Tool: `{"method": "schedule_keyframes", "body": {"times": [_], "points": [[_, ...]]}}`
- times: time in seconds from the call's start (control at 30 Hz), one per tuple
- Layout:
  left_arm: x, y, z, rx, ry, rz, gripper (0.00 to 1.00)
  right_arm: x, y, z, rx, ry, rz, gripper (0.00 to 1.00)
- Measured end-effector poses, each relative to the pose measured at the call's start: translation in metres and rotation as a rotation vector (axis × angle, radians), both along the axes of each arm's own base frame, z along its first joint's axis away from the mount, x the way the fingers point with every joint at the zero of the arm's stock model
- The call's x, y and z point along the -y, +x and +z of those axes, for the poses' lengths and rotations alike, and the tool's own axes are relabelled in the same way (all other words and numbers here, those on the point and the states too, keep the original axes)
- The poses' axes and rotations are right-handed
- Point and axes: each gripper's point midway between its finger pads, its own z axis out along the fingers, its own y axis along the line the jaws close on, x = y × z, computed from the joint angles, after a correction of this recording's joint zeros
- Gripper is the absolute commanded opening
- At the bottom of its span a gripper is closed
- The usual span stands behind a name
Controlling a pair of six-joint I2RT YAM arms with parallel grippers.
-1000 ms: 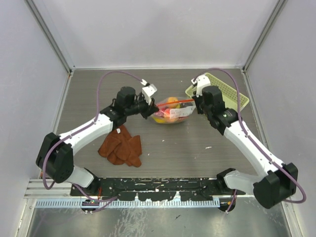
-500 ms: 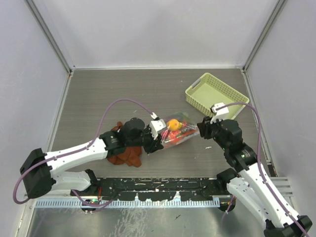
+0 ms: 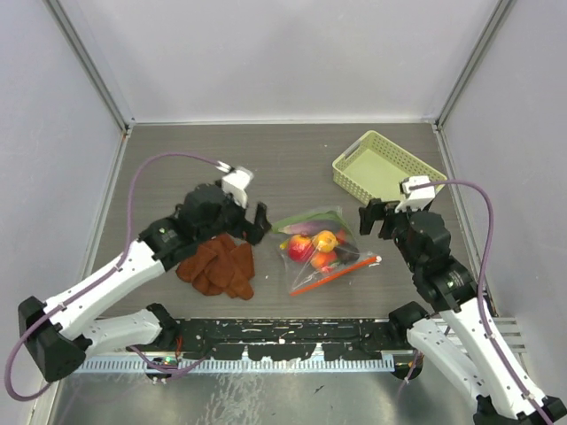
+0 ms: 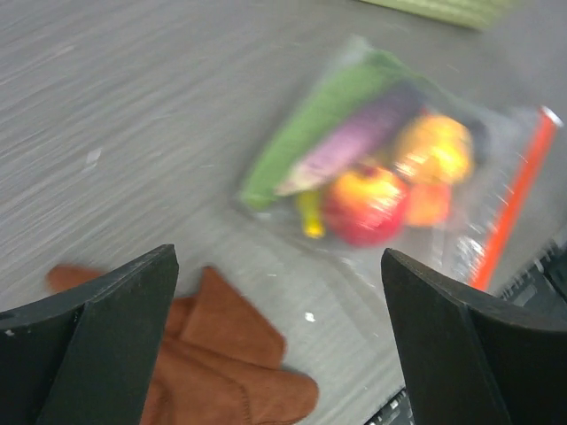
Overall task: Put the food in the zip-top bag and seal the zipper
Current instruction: Place the zipper food storage bag at the center of the board, then reset both arms
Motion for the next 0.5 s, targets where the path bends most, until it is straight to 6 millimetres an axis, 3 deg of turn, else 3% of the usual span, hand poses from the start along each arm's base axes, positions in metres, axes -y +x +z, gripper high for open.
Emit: {"method": "schedule_keyframes", "body": {"times": [0.1, 0.23, 0.37, 0.5], "points": [[-0.052, 0.041, 0.003, -0.054, -0.028, 0.228, 0.98, 0.018, 0.015, 0.013, 0.010, -0.049, -0.117, 1.00], [-0.126, 0.069, -0.001, -0.133, -0.072, 0.507, 0.98, 0.041, 0.030, 0.015, -0.016, -0.123, -0.262, 1.00], [-0.185, 0.061, 0.015, -0.108, -0.106, 0.706, 0.98, 0.061, 0.030, 0.012, -0.038, -0.167, -0.365, 1.00], [-0.210, 0.034, 0.044, 0.013, -0.117, 0.772, 0.98, 0.075, 0.017, 0.026, 0.004, -0.161, -0.411, 1.00]]}}
